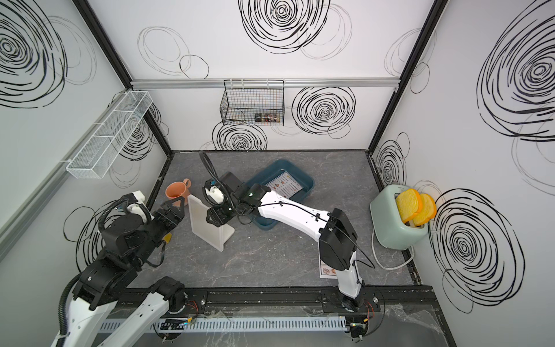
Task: Replace the menus in the menu holders
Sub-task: Move the menu holder to the center of the board, then adjust the storage box at the center of the board.
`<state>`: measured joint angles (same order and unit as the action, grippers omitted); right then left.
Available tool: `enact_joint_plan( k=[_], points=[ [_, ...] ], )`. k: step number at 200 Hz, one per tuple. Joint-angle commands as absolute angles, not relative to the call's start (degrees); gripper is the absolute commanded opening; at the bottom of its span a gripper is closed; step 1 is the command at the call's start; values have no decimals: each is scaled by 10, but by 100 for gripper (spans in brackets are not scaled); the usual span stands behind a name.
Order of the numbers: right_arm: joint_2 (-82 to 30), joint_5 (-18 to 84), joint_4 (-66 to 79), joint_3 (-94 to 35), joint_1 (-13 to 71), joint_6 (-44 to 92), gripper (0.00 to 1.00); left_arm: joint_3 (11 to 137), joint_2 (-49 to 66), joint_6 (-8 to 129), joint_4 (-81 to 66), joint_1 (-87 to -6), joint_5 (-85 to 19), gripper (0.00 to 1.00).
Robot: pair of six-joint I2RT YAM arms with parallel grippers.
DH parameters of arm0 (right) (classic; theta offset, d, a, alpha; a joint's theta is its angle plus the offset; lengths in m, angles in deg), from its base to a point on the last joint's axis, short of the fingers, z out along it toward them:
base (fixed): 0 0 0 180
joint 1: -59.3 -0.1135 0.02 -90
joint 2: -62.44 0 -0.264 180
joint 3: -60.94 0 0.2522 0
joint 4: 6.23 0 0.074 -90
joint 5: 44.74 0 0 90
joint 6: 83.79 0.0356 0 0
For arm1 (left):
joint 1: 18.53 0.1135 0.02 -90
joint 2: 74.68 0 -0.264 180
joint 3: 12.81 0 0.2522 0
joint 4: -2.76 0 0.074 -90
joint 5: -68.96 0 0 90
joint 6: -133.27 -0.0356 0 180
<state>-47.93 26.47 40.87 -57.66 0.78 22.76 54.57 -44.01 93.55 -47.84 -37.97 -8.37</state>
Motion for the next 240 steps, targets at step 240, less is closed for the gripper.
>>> enact_joint_plan(
  k=[240],
  points=[
    [-448, 371, 479, -303, 466, 211, 71, 659, 164, 983, -339, -623, -109, 94]
  ],
)
